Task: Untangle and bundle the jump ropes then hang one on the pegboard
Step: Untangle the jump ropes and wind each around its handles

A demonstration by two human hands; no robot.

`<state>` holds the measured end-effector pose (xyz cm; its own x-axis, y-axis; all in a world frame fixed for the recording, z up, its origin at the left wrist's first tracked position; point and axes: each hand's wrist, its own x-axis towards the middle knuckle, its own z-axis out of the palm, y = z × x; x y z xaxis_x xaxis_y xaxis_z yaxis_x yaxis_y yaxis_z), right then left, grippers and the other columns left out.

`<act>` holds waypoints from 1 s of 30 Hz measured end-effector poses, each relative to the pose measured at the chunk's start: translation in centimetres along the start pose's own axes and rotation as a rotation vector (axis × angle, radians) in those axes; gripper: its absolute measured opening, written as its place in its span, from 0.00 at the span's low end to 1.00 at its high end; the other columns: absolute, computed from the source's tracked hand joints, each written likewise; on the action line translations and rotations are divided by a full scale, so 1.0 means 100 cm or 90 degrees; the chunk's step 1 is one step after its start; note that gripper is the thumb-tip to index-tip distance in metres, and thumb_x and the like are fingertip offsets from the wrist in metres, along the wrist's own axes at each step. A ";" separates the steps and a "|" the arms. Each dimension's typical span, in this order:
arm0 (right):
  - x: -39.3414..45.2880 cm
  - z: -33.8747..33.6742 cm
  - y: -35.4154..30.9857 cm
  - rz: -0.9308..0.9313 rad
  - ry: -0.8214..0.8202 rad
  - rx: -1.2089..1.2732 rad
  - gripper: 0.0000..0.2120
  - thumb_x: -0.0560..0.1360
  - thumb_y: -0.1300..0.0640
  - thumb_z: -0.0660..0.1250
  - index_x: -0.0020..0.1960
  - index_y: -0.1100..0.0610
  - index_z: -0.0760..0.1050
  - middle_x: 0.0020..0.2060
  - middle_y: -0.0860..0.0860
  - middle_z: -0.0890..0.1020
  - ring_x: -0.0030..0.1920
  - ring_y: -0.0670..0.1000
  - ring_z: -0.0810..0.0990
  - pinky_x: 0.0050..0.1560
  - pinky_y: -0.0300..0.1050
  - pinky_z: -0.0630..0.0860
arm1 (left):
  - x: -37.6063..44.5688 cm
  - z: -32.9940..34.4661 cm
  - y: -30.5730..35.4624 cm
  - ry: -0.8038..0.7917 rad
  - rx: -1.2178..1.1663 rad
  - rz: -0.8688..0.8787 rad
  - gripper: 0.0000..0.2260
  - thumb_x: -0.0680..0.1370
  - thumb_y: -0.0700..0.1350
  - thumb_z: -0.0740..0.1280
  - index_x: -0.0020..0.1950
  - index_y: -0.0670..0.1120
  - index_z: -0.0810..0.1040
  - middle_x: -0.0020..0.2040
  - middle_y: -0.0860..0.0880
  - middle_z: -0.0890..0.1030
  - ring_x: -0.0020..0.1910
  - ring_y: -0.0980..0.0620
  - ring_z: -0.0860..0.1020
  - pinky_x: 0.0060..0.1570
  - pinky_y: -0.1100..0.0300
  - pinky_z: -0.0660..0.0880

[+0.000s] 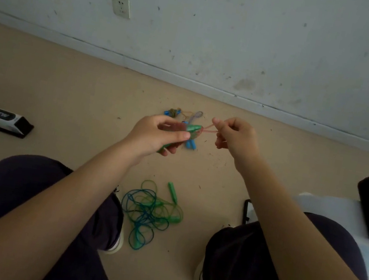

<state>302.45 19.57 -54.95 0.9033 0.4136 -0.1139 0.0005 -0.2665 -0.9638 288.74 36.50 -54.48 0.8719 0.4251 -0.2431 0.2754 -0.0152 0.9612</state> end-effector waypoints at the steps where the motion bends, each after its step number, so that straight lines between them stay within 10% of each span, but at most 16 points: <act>1: 0.007 0.001 0.002 0.032 0.006 0.062 0.16 0.75 0.50 0.72 0.43 0.62 0.73 0.32 0.56 0.78 0.30 0.50 0.78 0.36 0.47 0.79 | 0.005 0.001 0.004 0.032 -0.049 -0.001 0.09 0.73 0.43 0.77 0.50 0.50 0.81 0.39 0.47 0.86 0.34 0.51 0.84 0.29 0.63 0.78; 17: 0.121 0.050 0.138 0.185 -0.085 0.183 0.07 0.79 0.60 0.68 0.47 0.65 0.78 0.31 0.58 0.78 0.25 0.49 0.76 0.25 0.39 0.73 | 0.162 0.048 -0.131 0.128 -0.107 -0.130 0.10 0.75 0.41 0.75 0.52 0.36 0.81 0.33 0.44 0.85 0.29 0.48 0.83 0.29 0.62 0.78; 25: 0.172 0.091 0.223 0.352 -0.079 0.305 0.11 0.77 0.61 0.69 0.58 0.66 0.76 0.42 0.58 0.81 0.34 0.51 0.79 0.40 0.41 0.80 | 0.229 0.050 -0.231 0.183 -0.040 -0.200 0.14 0.77 0.40 0.73 0.60 0.36 0.81 0.37 0.45 0.83 0.25 0.55 0.80 0.31 0.63 0.80; 30: 0.192 0.096 0.245 0.365 -0.069 0.344 0.34 0.75 0.61 0.72 0.76 0.63 0.60 0.61 0.61 0.78 0.57 0.57 0.82 0.59 0.50 0.80 | 0.248 0.032 -0.259 0.150 -0.050 -0.240 0.28 0.78 0.45 0.73 0.76 0.45 0.68 0.60 0.48 0.78 0.53 0.51 0.81 0.52 0.59 0.79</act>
<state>315.67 29.29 -83.03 0.6522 0.4301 -0.6242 -0.6857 -0.0164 -0.7277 304.55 44.55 -85.79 0.5986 0.5821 -0.5503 0.5168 0.2442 0.8205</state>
